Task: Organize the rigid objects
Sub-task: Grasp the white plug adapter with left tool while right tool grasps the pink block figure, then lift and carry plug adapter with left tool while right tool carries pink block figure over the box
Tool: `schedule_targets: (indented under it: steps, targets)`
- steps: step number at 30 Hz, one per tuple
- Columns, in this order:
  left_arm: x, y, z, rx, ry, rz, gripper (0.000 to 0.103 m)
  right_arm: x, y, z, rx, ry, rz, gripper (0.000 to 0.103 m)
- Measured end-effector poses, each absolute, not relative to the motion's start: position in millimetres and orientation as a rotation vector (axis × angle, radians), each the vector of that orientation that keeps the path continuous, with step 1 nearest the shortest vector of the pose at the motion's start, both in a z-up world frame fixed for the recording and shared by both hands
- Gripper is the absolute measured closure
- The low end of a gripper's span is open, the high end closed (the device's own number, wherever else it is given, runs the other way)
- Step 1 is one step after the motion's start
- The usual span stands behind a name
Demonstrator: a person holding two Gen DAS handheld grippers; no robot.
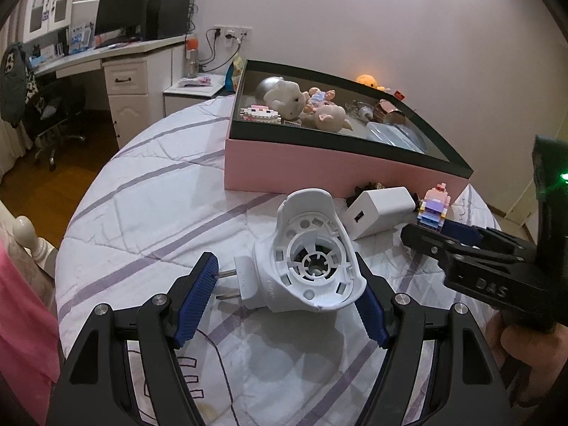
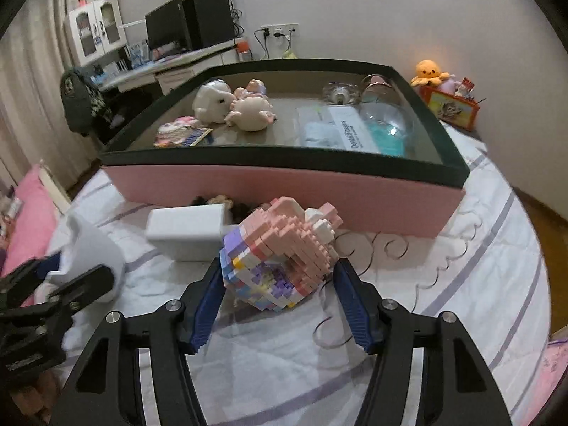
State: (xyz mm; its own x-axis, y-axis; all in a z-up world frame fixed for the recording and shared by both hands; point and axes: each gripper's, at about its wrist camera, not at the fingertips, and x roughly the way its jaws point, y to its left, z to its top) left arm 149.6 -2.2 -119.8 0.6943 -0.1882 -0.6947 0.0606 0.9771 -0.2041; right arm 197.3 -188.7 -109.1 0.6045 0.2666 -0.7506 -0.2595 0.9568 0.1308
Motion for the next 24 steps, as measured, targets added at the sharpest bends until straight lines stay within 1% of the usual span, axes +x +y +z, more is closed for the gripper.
schedule_targets:
  steps: [3, 4, 5, 10, 17, 18, 19, 20, 22, 24]
  targets:
    - [148, -2, -119, -0.17, 0.786, -0.139, 0.029, 187, -190, -104, 0.023, 0.859, 0.303, 0.04]
    - [146, -2, -119, -0.169, 0.783, -0.138, 0.029, 181, -192, -101, 0.034, 0.851, 0.304, 0.042]
    - [146, -3, -118, -0.168, 0.781, -0.137, 0.029, 178, -192, -99, 0.037, 0.846, 0.305, 0.051]
    - [139, -8, -114, -0.136, 0.766, -0.14, 0.029, 156, -192, -81, 0.034, 0.817, 0.311, 0.053]
    - [138, -6, -116, -0.136, 0.78, -0.137, 0.029, 160, -183, -94, 0.019, 0.851, 0.322, 0.053]
    - [139, -6, -116, -0.139, 0.784, -0.138, 0.029, 162, -181, -95, 0.018, 0.849, 0.315, 0.053]
    - [140, -7, -117, -0.14, 0.785, -0.138, 0.029, 163, -181, -97, 0.019, 0.85, 0.316, 0.05]
    - [140, -7, -117, -0.139, 0.784, -0.138, 0.029, 167, -179, -99, 0.019, 0.857, 0.318, 0.045]
    - [140, -8, -117, -0.134, 0.783, -0.139, 0.029, 172, -176, -105, 0.013, 0.872, 0.31, 0.039]
    - [140, -9, -117, -0.132, 0.78, -0.139, 0.029, 178, -173, -112, 0.011, 0.889, 0.304, 0.036]
